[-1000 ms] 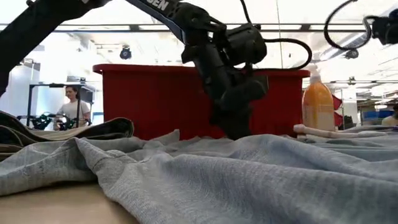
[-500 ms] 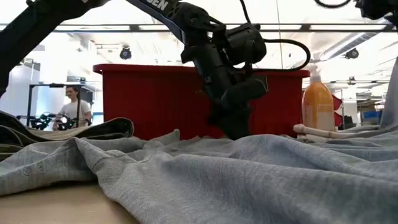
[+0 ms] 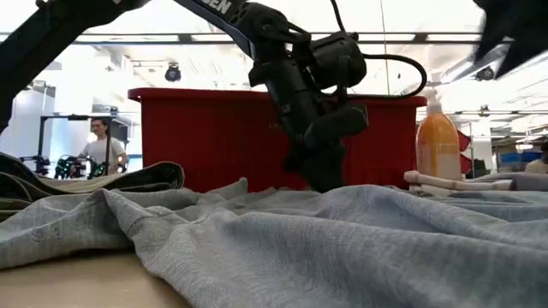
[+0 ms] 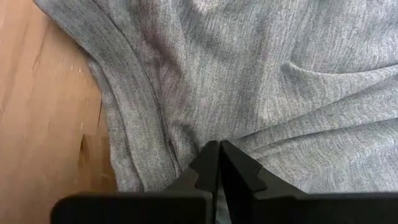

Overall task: Fold laundry
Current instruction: Fold the gray shirt

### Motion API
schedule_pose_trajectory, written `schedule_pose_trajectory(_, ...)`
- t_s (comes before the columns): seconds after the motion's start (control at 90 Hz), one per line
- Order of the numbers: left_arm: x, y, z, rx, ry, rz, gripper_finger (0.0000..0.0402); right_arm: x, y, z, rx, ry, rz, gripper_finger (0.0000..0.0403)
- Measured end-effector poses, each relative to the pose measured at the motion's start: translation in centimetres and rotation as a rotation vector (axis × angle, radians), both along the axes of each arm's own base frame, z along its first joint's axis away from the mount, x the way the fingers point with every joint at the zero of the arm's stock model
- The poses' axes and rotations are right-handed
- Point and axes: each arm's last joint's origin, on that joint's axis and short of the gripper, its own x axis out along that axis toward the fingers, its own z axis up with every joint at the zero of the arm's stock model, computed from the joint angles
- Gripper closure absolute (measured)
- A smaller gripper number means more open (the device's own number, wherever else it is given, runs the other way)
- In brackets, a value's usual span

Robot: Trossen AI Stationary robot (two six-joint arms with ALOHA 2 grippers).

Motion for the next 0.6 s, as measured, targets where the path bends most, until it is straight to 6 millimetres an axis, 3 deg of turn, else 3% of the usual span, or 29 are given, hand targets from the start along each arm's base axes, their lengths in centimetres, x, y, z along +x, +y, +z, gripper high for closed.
schedule_pose_trajectory(0.111, 0.0, 0.0, 0.0, 0.000, 0.000, 0.001, 0.0402, 1.7, 0.5, -2.5, 0.010, -0.091, 0.094, 0.0140)
schedule_pose_trajectory(0.3, 0.0, -0.1, 0.0, -0.006, 0.000, 0.012, 0.0402, 2.1, -0.9, -8.6, 0.101, -0.147, 0.081, 0.0225)
schedule_pose_trajectory(0.4, 0.0, -0.1, 0.0, -0.006, 0.000, 0.011, 0.0402, 1.9, -1.8, -10.3, 0.099, -0.169, 0.055, 0.0283)
schedule_pose_trajectory(0.533, 0.0, -0.1, 0.0, -0.007, 0.000, 0.011, 0.0402, 1.3, -2.6, -12.2, 0.015, -0.061, 0.101, 0.0378)
schedule_pose_trajectory(0.6, 0.0, -0.1, 0.0, -0.008, 0.000, 0.014, 0.0402, 1.3, -2.7, -12.7, -0.007, -0.022, 0.143, 0.0393)
